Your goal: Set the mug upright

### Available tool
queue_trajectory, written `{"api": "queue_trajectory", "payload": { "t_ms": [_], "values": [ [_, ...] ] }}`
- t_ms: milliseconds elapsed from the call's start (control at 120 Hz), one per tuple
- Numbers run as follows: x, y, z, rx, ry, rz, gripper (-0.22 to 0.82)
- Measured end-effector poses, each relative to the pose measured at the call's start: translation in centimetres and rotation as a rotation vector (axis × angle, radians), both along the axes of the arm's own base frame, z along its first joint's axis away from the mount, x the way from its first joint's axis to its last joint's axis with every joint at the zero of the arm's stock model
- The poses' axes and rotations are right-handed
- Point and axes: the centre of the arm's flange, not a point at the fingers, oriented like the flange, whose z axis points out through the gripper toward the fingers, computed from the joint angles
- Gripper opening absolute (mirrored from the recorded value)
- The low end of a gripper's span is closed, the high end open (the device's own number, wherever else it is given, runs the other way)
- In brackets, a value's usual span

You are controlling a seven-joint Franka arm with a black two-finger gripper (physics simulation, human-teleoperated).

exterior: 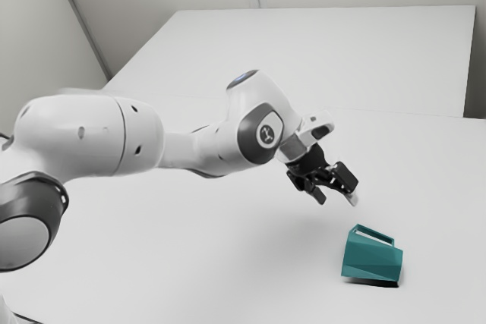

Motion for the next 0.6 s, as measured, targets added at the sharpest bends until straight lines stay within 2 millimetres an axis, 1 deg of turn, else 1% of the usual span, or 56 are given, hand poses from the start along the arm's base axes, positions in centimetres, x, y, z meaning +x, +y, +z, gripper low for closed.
{"api": "queue_trajectory", "payload": {
  "t_ms": [75,192,283,417,517,600],
  "values": [
    [-1.1,0.2,-1.4,-0.010,0.015,0.034,0.60],
    [-2.4,-0.5,-2.2,-0.032,0.014,0.067,0.60],
    [-2.9,-0.5,-2.2,-0.053,0.010,0.101,0.60],
    [-3.9,-0.9,-1.3,-0.094,0.007,0.134,0.60],
    [-4.6,-0.6,-2.1,-0.141,0.046,0.187,0.60],
    [-4.8,-0.5,-2.6,-0.182,0.070,0.219,0.60]
  ]
}}
